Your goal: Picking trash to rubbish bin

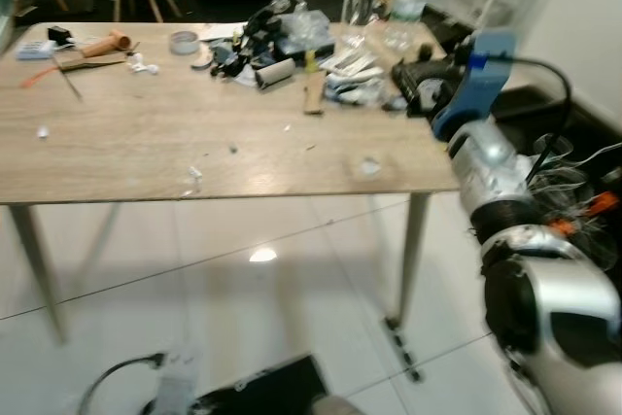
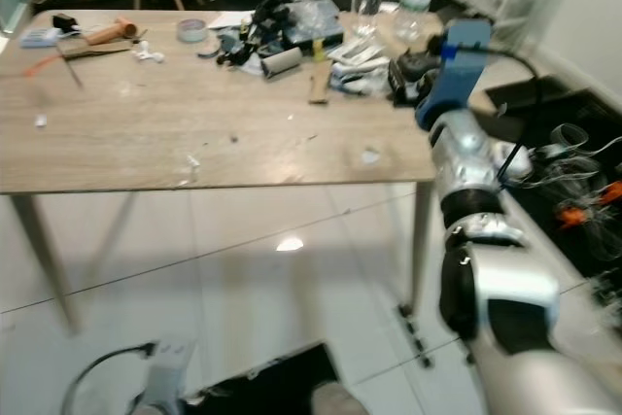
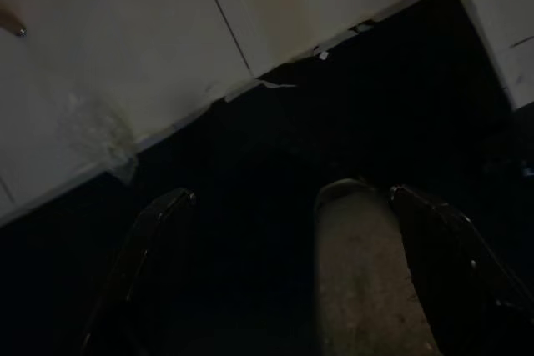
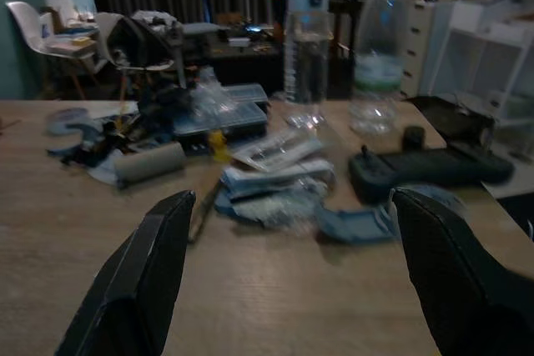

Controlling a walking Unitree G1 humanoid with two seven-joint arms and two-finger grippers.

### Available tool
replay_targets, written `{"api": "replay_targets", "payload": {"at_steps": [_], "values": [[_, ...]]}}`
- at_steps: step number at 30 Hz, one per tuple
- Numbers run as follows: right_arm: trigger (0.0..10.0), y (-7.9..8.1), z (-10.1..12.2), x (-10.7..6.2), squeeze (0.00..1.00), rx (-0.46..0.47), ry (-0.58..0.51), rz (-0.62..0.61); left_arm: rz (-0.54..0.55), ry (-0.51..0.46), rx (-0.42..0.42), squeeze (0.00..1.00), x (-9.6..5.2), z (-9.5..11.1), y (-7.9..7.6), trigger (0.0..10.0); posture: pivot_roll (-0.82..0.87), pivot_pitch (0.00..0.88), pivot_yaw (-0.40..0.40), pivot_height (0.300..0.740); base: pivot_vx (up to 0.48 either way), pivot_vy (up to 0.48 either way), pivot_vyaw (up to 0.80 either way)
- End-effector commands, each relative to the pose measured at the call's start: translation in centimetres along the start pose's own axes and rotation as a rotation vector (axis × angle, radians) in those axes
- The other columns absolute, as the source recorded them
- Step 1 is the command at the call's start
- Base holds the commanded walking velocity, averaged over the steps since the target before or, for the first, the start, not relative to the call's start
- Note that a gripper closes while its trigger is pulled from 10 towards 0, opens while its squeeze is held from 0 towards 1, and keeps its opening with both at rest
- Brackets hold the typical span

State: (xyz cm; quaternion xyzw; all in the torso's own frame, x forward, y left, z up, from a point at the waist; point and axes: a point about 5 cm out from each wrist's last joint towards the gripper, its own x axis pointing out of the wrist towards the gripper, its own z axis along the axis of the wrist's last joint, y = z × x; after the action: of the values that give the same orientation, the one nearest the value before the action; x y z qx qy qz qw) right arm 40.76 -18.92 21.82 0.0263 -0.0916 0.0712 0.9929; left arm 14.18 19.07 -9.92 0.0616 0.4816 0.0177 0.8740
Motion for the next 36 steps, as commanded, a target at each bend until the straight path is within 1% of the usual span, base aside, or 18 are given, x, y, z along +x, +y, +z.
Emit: {"api": "replay_targets", "payload": {"at_steps": [1, 17, 20, 21, 23, 24, 25, 28, 29, 30, 33, 34, 36], "values": [[10.0, -0.2, -0.1, -0.1, 0.0, -0.002, 0.009, 0.001, -0.001, 0.016, 0.022, 0.0, 0.0, -0.3, 0.1, 10.0, -0.03, 0.022, 0.008, 0.74, 0.0, 0.0, -0.8], [10.0, 0.0, -0.2, -0.1, 0.0, 0.002, 0.008, 0.017, -0.01, 0.025, 0.017, 0.0, -0.2, -0.7, -0.3, 10.0, -0.03, 0.03, 0.005, 0.74, 0.0, 0.0, -0.8], [10.0, 0.1, -0.2, -0.1, 0.0, -0.005, 0.009, 0.022, -0.011, 0.026, 0.016, 0.0, -0.2, -0.8, -0.3, 10.0, -0.03, 0.031, 0.005, 0.74, 0.0, 0.0, 0.0], [10.0, 0.4, -0.4, -0.1, 0.0, -0.003, 0.007, 0.046, -0.013, 0.026, 0.016, 0.0, -0.2, -0.7, -0.4, 10.0, -0.03, 0.031, 0.005, 0.74, 0.0, 0.0, 0.0], [10.0, 0.6, -0.4, -0.1, 0.0, 0.003, 0.007, 0.057, -0.014, 0.026, 0.016, 0.0, -0.1, -0.7, -0.4, 10.0, -0.03, 0.031, 0.005, 0.74, 0.0, 0.0, 0.0], [10.0, 1.4, -0.8, -0.2, 0.0, 0.006, 0.004, 0.121, -0.016, 0.026, 0.016, 0.0, -0.1, -0.7, -0.4, 10.0, -0.03, 0.032, 0.008, 0.74, 0.0, 0.0, 0.0], [10.0, 1.4, -0.8, -0.2, 0.0, 0.006, 0.004, 0.121, -0.016, 0.026, 0.016, 0.0, -0.1, -0.7, -0.4, 10.0, -0.03, 0.032, 0.008, 0.74, 0.0, 0.0, 0.0], [10.0, 4.0, -1.8, -0.4, 0.0, -0.014, 0.032, 0.268, -0.019, 0.023, 0.02, 0.0, -0.1, -0.6, -0.4, 10.0, -0.03, 0.032, 0.008, 0.74, 0.0, 0.0, 0.7], [10.0, 4.0, -1.8, -0.4, 0.0, -0.014, 0.032, 0.268, -0.019, 0.023, 0.02, 0.0, -0.1, -0.6, -0.4, 10.0, -0.03, 0.032, 0.008, 0.74, 0.0, 0.0, 0.79], [10.0, 4.6, -2.1, -0.5, 0.0, -0.011, 0.039, 0.294, -0.02, 0.022, 0.021, 0.0, -0.1, -0.5, -0.5, 10.0, -0.03, 0.032, 0.008, 0.74, 0.0, 0.0, 0.79], [10.0, 5.3, -2.4, -0.6, 0.0, -0.012, 0.053, 0.329, -0.02, 0.021, 0.021, 0.0, -0.1, -0.5, -0.5, 10.0, -0.03, 0.032, 0.008, 0.74, 0.0, 0.0, 0.79], [10.0, 5.7, -2.6, -0.6, 0.0, -0.023, 0.059, 0.357, -0.02, 0.02, 0.019, 0.0, -0.1, -0.5, -0.5, 10.0, -0.04, 0.033, 0.01, 0.74, 0.0, 0.0, 0.79], [10.0, 5.9, -2.7, -0.7, 0.0, -0.02, 0.057, 0.368, -0.02, 0.019, 0.019, 0.0, -0.1, -0.5, -0.5, 10.0, -0.04, 0.033, 0.01, 0.74, 0.0, 0.0, 0.79]]}}
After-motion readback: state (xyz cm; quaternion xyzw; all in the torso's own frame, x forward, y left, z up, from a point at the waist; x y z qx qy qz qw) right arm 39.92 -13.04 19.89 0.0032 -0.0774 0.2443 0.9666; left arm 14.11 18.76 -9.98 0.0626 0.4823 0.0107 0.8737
